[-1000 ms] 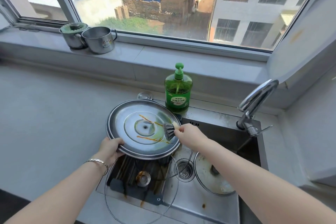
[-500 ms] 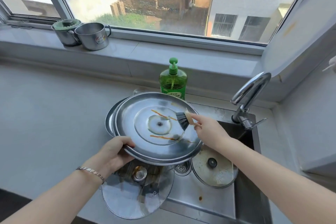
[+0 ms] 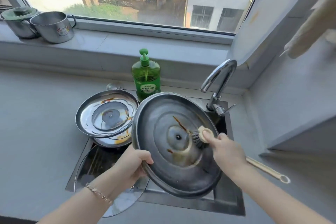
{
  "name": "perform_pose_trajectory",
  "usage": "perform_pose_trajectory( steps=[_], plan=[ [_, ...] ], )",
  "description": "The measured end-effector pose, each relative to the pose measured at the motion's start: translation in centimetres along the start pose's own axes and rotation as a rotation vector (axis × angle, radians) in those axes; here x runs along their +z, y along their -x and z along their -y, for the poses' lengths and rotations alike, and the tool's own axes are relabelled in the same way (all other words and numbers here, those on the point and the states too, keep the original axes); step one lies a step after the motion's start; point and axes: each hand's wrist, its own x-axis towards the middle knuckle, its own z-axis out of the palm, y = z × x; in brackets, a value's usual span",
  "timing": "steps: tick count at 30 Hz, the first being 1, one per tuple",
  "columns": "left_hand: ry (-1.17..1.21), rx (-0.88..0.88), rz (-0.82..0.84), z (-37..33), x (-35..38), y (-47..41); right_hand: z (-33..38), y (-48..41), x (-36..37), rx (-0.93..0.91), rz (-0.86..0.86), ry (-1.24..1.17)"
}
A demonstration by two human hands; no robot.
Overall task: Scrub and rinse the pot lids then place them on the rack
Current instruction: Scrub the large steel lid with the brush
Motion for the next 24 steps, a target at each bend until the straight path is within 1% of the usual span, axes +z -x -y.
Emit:
perform_pose_trajectory(
  steps=[1,2,3,4,5,6,8,9,10,11,12,13,14,15,16,17,18,20,21,22,24],
  plan=[
    [0.005,0.000,0.014,0.1,0.5,0.0,-0.5,-0.1,-0.4,0.077,0.023,-0.017],
    [0.007,-0.002,0.014,0.2,1.0,-0.2,-0.3,0.2,-0.5,0.084,0.021,-0.057],
    [0.002,-0.005,0.006,0.4,1.4,-0.5,0.7,0.9,-0.3,-0.004,-0.005,-0.092],
    [-0.007,-0.017,-0.002,0.5,1.7,-0.6,2.0,2.1,-0.5,-0.106,0.011,-0.146],
    [-0.020,-0.025,-0.012,0.6,1.8,-0.8,2.3,2.6,-0.4,-0.166,0.030,-0.170],
    [-0.025,-0.029,-0.021,0.7,1.9,-0.9,1.6,2.1,-0.6,-0.148,0.026,-0.173],
    [-0.025,-0.017,-0.010,0.9,2.1,-0.9,-1.9,-0.5,-0.8,0.109,0.037,-0.165],
    [-0.028,-0.005,0.008,0.7,2.3,-0.7,-2.8,-1.0,-1.1,0.195,0.046,-0.154],
    [-0.043,0.006,0.020,0.6,2.6,-0.6,-2.7,-0.8,-1.1,0.197,0.027,-0.168],
    [-0.062,0.013,0.023,0.5,2.8,-0.6,-1.7,0.0,-0.6,0.109,-0.012,-0.189],
    [-0.069,0.012,0.025,0.5,2.9,-0.6,-0.2,1.2,-0.5,0.012,-0.002,-0.252],
    [-0.064,0.005,0.021,0.5,2.9,-0.6,0.7,2.0,-0.7,-0.042,0.020,-0.258],
    [-0.059,0.001,0.016,0.5,2.8,-0.6,0.3,1.8,-0.7,-0.054,0.013,-0.238],
    [-0.062,0.003,0.014,0.6,2.7,-0.5,-1.3,0.7,-0.7,0.027,-0.005,-0.207],
    [-0.068,0.007,0.022,0.6,2.7,-0.4,-2.6,-0.1,-0.9,0.163,0.010,-0.200],
    [-0.073,0.009,0.033,0.7,2.7,-0.3,-3.1,-0.5,-1.1,0.242,0.027,-0.174],
    [-0.074,0.011,0.049,0.7,2.8,-0.1,-2.9,-0.3,-1.1,0.218,0.019,-0.157],
    [-0.086,0.004,0.081,0.7,3.0,0.1,-0.4,1.6,-0.7,0.030,0.006,-0.232],
    [-0.085,-0.002,0.087,0.7,2.9,0.1,0.4,2.1,-0.8,-0.003,0.027,-0.243],
    [-0.085,-0.004,0.086,0.8,2.8,0.1,-0.3,1.7,-0.8,0.006,0.019,-0.234],
    [-0.094,-0.001,0.089,0.9,2.9,0.2,-2.9,0.0,-1.2,0.203,0.003,-0.219]
  ],
)
